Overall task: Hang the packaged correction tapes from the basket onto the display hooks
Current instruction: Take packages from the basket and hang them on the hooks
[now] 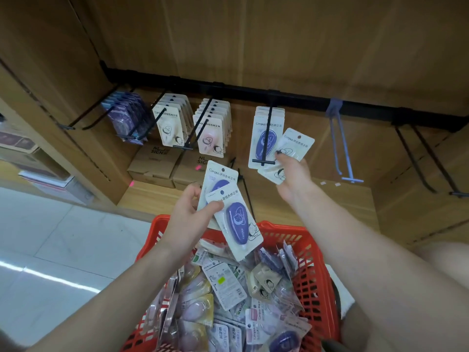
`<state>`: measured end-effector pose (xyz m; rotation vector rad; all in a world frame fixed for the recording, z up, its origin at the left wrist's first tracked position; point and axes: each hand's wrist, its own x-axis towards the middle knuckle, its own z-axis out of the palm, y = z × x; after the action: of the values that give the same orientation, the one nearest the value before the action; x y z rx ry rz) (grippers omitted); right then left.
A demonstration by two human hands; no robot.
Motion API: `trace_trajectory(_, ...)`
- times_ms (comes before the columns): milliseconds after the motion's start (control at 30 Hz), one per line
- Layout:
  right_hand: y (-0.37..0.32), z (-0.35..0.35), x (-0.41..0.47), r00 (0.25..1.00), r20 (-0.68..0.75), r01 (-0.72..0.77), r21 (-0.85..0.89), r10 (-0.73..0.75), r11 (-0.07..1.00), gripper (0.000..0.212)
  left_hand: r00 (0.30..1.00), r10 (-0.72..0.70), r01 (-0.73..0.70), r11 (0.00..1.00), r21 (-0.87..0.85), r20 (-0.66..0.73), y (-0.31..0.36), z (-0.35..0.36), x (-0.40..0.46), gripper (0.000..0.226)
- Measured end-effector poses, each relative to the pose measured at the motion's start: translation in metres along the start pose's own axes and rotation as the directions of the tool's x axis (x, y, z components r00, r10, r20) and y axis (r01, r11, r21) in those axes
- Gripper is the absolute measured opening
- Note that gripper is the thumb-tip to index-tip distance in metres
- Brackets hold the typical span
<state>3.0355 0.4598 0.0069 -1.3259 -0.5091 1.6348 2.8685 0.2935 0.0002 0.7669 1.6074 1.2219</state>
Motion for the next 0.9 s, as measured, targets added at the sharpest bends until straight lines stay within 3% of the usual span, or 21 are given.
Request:
trace_trajectory(233, -0.009, 0.005, 0.019, 1.000, -0.017, 0.004, -0.087, -0.006, 0.996, 0.035, 1.000, -0.025, 0.027, 0.995, -0.098, 0.018, 0.006, -0.003, 0.002, 0.014)
trace_trajectory(367, -0.002, -0.006, 0.006, 1.000, 0.000, 0.001, -0.141, -0.001, 0.990, 0.039, 1.000, -0.012, 0.009, 0.995, -0.103, -0.021, 0.009, -0.005, 0.004, 0.025)
trace_trajectory(567, 0.024, -0.034, -0.050, 0.986, 0.078, -0.124, -0.226, 0.145, 0.966, 0.034, 0.999, -0.011, 0.006, 0.988, -0.154, -0.031, 0.012, -0.007, 0.006, 0.027)
trace_trajectory(667, 0.034, -0.050, -0.075, 0.968, 0.155, -0.149, -0.282, 0.198, 0.948, 0.042, 0.998, -0.029, 0.021, 0.988, -0.155, -0.049, 0.010, -0.009, 0.007, 0.027)
trace_trajectory(900, 0.028, -0.064, -0.094, 0.953, 0.305, 0.128, -0.407, 0.002, 0.904, 0.036, 0.998, -0.032, 0.023, 0.990, -0.139, -0.058, 0.010, -0.011, 0.003, 0.026)
